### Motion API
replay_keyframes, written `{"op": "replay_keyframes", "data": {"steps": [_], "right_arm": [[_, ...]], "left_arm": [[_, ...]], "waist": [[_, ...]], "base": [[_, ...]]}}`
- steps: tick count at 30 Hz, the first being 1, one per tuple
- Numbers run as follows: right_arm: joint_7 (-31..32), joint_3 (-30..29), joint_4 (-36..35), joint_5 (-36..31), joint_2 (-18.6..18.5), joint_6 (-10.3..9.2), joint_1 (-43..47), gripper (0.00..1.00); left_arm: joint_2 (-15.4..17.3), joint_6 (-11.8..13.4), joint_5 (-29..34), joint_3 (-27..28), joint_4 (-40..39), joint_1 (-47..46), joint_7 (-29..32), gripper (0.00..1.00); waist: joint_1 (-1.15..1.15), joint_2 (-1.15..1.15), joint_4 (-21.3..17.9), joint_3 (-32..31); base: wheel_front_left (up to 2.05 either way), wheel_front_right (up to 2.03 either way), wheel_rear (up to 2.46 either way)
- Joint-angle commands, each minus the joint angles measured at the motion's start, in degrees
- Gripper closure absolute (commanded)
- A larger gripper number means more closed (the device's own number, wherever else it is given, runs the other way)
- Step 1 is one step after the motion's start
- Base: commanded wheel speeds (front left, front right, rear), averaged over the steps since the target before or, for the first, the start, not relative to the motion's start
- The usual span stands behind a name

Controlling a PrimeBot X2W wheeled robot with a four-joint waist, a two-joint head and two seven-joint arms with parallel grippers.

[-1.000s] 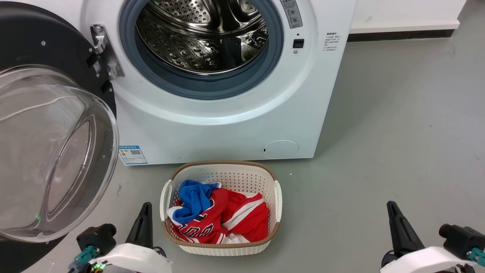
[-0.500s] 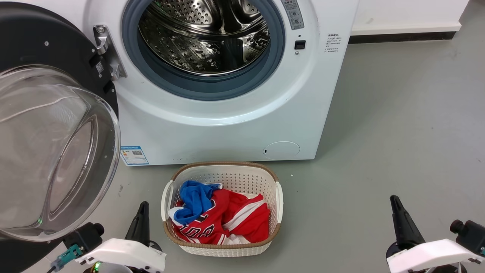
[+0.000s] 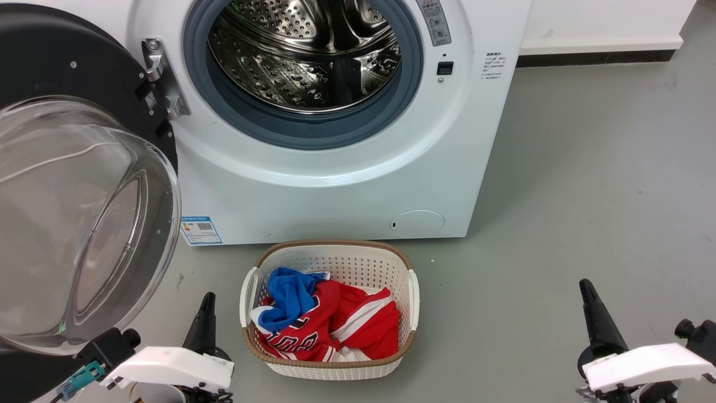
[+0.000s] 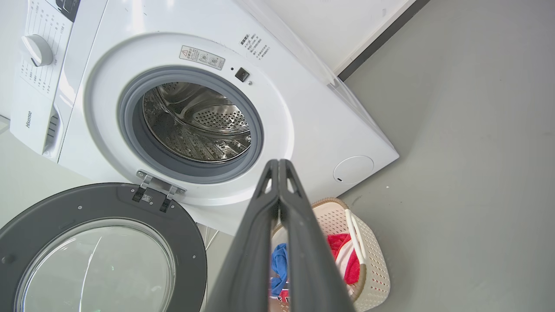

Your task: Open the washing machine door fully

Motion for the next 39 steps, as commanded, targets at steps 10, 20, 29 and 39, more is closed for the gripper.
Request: {"op": "replay_keyframes", "data": {"steps": [10,20,29,39], "right_arm": [[1.25,-0.56,0.39,8.49,-0.52,0.01,-2.41,1.00],[2.30,-0.98,1.09,14.90,-0.54,0.01,-3.21,1.00],[3.05,-1.32,1.67,19.61,-0.52,0.01,-3.73,1.00],[3.99,-1.77,2.32,24.97,-0.46,0.01,-4.53,1.00]], "left_arm": [[-0.82,-1.34,-7.30,2.08,-0.33,-2.01,2.05,1.00],[-1.59,-2.23,-12.90,3.58,-0.21,-2.29,3.71,1.00],[-2.02,-2.90,-16.99,4.70,-0.11,-2.63,4.87,1.00],[-2.67,-3.76,-21.72,5.94,0.01,-2.89,6.26,1.00]], "waist": [[0.00,0.00,0.21,-0.21],[0.00,0.00,0.40,-0.41],[0.00,0.00,0.55,-0.56],[0.00,0.00,0.74,-0.76]], "base": [[0.00,0.00,0.00],[0.00,0.00,0.00],[0.00,0.00,0.00],[0.00,0.00,0.00]]}}
